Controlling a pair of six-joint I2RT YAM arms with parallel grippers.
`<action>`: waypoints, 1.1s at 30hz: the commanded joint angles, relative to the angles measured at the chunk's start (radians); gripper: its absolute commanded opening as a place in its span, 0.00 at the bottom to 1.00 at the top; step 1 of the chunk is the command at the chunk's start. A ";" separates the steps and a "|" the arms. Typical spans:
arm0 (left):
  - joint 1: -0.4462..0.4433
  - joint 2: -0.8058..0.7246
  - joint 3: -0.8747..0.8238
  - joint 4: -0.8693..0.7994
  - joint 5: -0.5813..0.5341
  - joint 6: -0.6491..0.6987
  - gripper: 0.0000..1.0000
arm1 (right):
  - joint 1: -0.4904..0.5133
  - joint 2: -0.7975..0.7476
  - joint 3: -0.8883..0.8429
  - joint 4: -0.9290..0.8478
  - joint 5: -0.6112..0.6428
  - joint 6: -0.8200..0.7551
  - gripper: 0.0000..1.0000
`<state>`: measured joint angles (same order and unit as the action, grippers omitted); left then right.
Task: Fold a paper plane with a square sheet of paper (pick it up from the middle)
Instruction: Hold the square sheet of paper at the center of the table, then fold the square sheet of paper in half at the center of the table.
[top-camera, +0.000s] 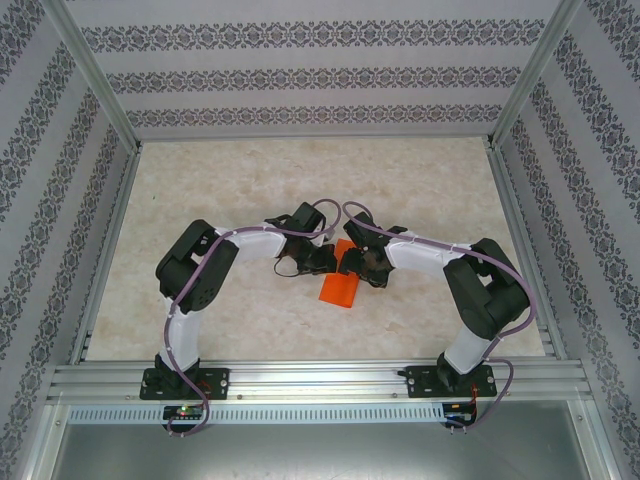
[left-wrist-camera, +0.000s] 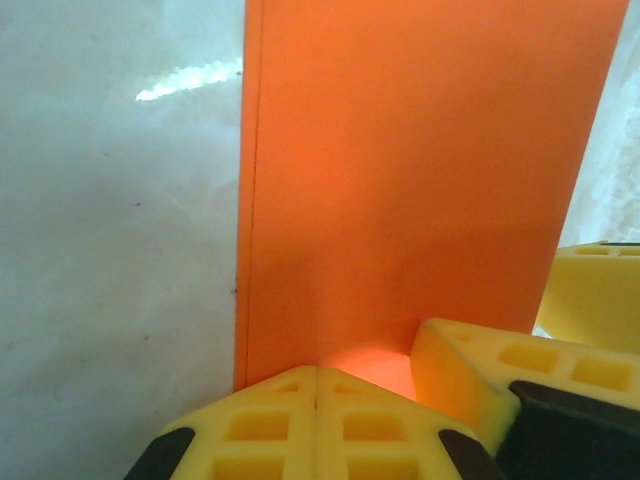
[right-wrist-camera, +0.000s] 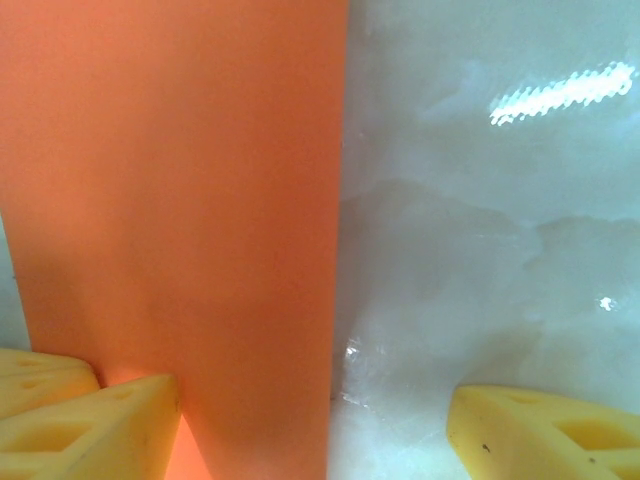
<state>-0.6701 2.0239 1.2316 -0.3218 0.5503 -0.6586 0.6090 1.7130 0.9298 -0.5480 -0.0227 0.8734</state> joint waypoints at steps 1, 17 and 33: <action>-0.017 0.033 0.019 -0.047 -0.032 0.027 0.00 | 0.017 0.125 -0.067 0.098 -0.038 0.016 0.76; -0.021 0.036 0.016 -0.089 -0.079 0.051 0.00 | -0.036 -0.326 -0.220 0.351 -0.107 0.061 0.61; -0.022 0.048 0.016 -0.087 -0.074 0.054 0.00 | -0.061 -0.187 -0.329 0.638 -0.263 0.140 0.10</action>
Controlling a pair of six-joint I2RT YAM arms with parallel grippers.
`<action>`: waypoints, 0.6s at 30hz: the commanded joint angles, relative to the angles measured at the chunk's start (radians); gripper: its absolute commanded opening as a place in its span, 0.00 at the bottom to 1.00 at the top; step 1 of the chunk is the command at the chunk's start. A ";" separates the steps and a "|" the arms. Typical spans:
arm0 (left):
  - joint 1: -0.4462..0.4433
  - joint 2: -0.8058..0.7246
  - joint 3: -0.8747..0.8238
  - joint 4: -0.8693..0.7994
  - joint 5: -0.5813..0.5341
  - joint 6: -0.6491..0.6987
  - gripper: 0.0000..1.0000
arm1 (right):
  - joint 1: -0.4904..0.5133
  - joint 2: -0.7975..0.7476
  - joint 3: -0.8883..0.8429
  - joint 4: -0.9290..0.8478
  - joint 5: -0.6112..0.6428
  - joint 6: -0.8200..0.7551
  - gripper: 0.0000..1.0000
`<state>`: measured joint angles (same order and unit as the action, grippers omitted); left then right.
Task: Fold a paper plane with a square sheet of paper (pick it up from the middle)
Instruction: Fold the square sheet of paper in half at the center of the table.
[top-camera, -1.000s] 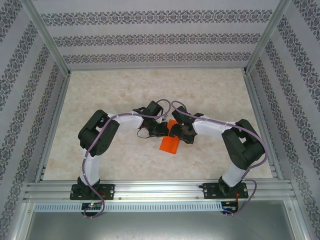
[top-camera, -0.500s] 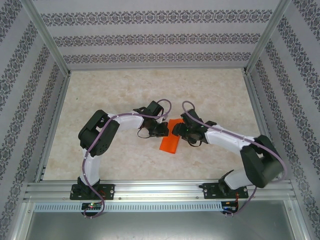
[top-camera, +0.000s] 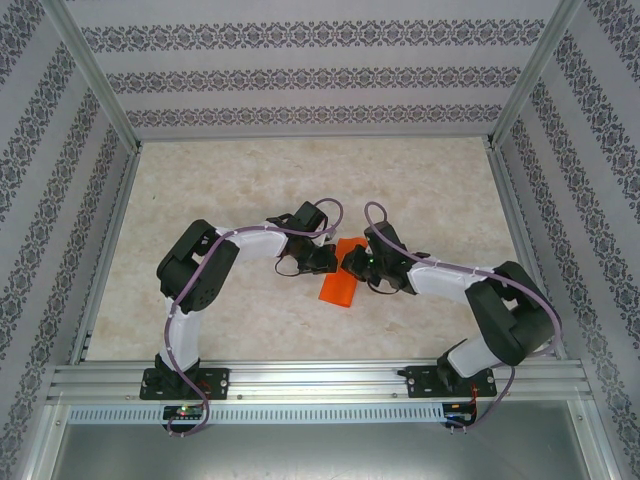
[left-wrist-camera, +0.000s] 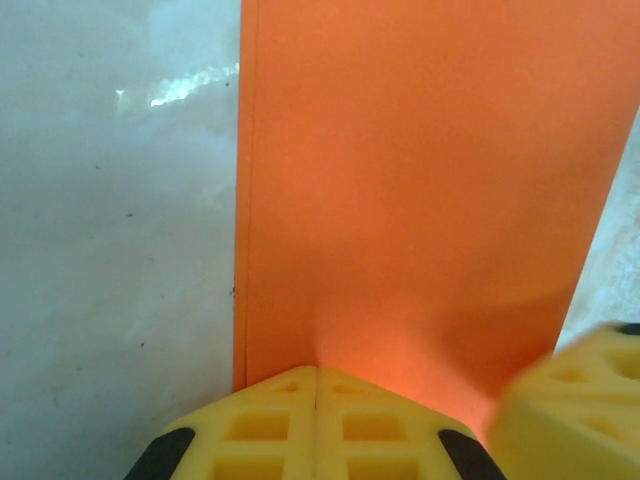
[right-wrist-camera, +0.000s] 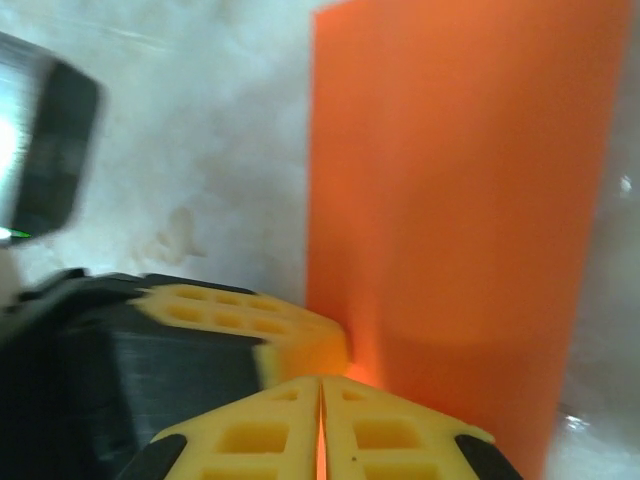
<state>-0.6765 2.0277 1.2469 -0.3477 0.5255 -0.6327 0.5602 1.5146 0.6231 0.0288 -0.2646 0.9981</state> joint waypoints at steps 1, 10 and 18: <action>-0.016 0.044 0.000 -0.062 -0.049 0.027 0.00 | -0.016 0.015 -0.031 0.063 -0.020 0.014 0.11; -0.018 0.052 -0.001 -0.061 -0.047 0.031 0.00 | -0.039 -0.014 -0.073 0.068 -0.034 -0.007 0.15; -0.022 0.058 0.002 -0.065 -0.048 0.034 0.00 | -0.052 0.019 -0.126 0.099 -0.042 -0.013 0.16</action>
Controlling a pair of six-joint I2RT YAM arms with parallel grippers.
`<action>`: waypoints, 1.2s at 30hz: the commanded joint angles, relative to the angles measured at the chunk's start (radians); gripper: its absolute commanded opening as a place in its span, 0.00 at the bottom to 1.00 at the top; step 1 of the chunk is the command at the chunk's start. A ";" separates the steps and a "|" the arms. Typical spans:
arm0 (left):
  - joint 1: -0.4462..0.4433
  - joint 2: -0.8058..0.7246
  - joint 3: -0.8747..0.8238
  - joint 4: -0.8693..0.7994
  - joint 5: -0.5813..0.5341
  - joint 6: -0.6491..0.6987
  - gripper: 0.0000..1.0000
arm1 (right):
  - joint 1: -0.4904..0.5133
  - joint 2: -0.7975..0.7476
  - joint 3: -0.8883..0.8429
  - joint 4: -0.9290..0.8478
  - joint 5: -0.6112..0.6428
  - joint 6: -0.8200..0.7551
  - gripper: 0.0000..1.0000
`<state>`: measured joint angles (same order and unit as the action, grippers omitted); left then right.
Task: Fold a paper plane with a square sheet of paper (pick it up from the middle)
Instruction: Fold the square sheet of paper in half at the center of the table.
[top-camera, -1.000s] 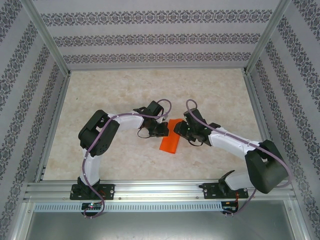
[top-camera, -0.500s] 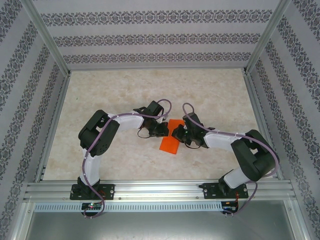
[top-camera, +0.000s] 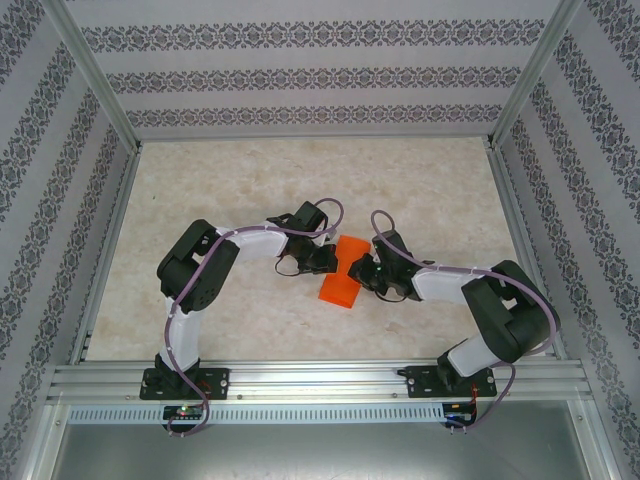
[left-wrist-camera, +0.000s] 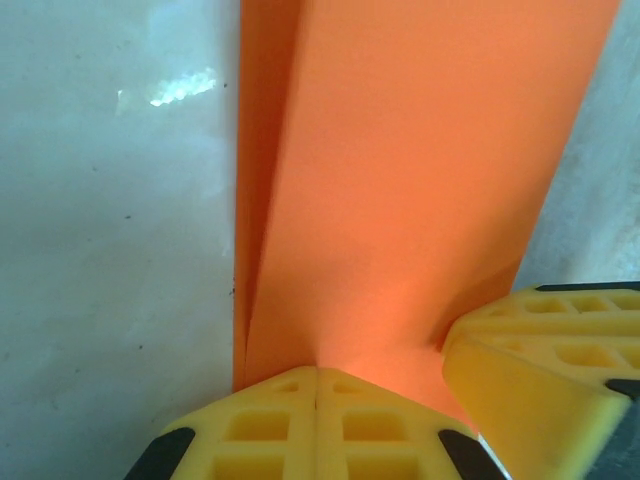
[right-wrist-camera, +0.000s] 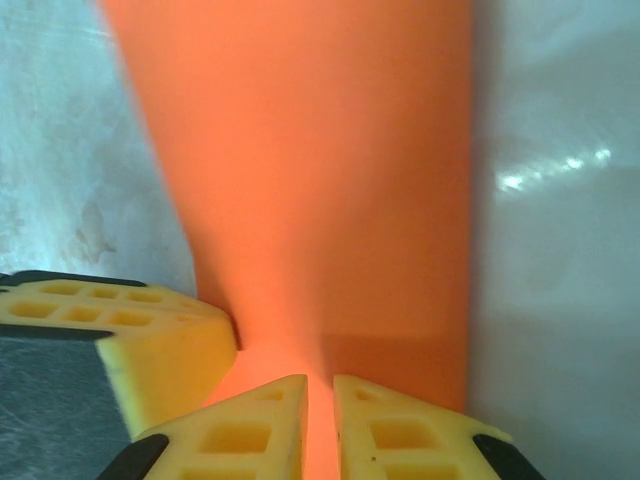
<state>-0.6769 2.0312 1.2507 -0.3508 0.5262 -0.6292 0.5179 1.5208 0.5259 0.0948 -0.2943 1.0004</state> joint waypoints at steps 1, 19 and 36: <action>-0.021 0.056 -0.002 -0.063 -0.047 0.030 0.00 | -0.010 0.027 -0.035 0.041 -0.014 -0.017 0.16; -0.027 0.057 -0.008 -0.065 -0.049 0.036 0.00 | 0.015 -0.117 -0.024 0.004 -0.099 -0.054 0.14; -0.029 0.049 -0.010 -0.071 -0.052 0.044 0.00 | 0.032 -0.093 -0.120 0.073 -0.071 0.002 0.16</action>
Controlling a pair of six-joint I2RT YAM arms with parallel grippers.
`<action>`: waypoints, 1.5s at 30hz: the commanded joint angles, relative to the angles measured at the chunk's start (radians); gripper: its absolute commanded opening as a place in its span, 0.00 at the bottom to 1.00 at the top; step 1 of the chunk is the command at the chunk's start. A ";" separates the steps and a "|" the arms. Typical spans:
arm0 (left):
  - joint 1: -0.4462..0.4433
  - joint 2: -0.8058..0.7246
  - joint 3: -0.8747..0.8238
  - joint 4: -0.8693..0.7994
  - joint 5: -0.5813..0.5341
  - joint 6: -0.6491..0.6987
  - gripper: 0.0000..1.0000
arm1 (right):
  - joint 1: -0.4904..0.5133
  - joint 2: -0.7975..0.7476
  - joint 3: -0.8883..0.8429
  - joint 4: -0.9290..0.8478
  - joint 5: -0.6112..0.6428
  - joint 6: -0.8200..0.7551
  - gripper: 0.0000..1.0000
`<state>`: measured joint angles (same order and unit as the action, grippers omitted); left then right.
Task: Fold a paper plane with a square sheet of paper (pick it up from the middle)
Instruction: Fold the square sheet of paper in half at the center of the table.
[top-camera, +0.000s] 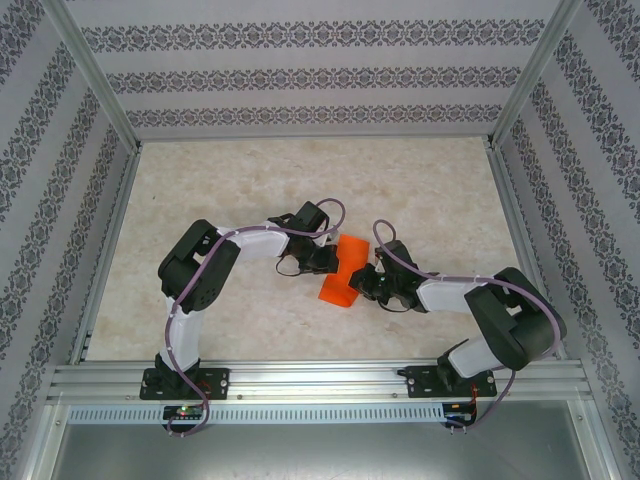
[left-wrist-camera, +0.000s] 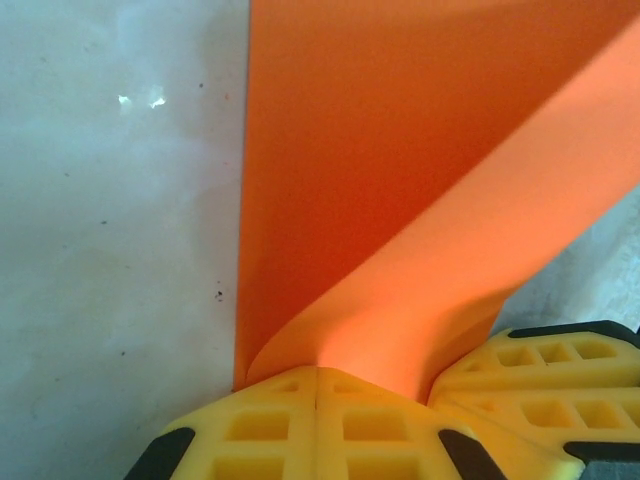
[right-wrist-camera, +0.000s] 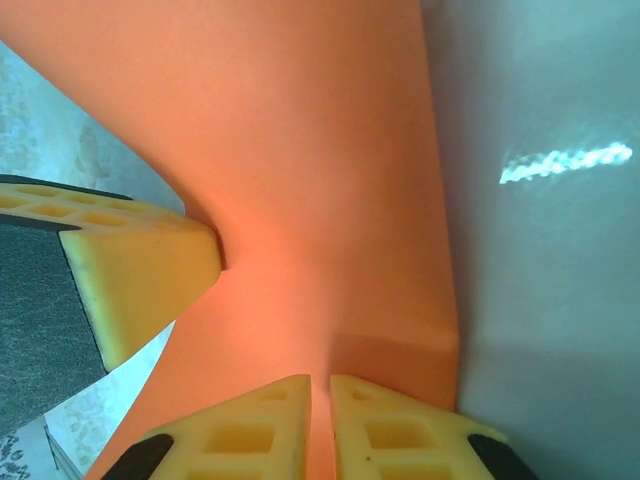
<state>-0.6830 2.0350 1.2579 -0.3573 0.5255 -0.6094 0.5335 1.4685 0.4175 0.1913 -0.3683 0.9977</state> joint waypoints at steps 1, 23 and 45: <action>-0.023 0.045 -0.017 -0.065 -0.051 0.023 0.00 | 0.021 -0.060 -0.009 -0.025 -0.002 0.005 0.16; -0.024 0.047 -0.011 -0.075 -0.050 0.039 0.00 | 0.098 -0.037 -0.034 -0.003 0.017 0.037 0.17; -0.023 0.050 -0.003 -0.092 -0.054 0.057 0.00 | 0.147 -0.051 -0.119 -0.002 0.043 0.080 0.17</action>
<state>-0.6838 2.0357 1.2617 -0.3634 0.5247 -0.5831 0.6674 1.4010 0.3351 0.2329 -0.3645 1.0664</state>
